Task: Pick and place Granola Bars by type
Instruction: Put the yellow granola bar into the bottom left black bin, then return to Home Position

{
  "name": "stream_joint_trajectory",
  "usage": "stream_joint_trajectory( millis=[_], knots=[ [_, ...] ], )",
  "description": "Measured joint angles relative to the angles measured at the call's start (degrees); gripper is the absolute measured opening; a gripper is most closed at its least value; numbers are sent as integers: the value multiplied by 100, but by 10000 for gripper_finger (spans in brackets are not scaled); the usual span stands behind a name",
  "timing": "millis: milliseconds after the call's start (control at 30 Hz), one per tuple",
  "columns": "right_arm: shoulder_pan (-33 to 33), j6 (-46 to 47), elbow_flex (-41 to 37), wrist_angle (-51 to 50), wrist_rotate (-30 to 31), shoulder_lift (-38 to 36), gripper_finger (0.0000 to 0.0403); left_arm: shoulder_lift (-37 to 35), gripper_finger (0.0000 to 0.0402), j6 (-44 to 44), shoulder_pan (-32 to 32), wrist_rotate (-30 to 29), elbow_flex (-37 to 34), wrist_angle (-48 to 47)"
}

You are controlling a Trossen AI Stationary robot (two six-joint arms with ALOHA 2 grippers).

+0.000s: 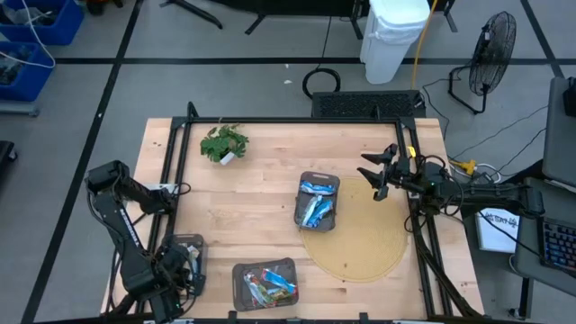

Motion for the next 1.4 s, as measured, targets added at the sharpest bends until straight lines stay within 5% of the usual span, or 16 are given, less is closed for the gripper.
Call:
stream_joint_trajectory(
  millis=[933, 1400],
  knots=[
    [-2, 2, -1, 1, 0, 0, 210, 2, 2, 4, -2, -177, 0, 16],
    [0, 2, -1, 1, 0, -1, 210, 2, 83, 284, 26, -500, -2, 259]
  ],
)
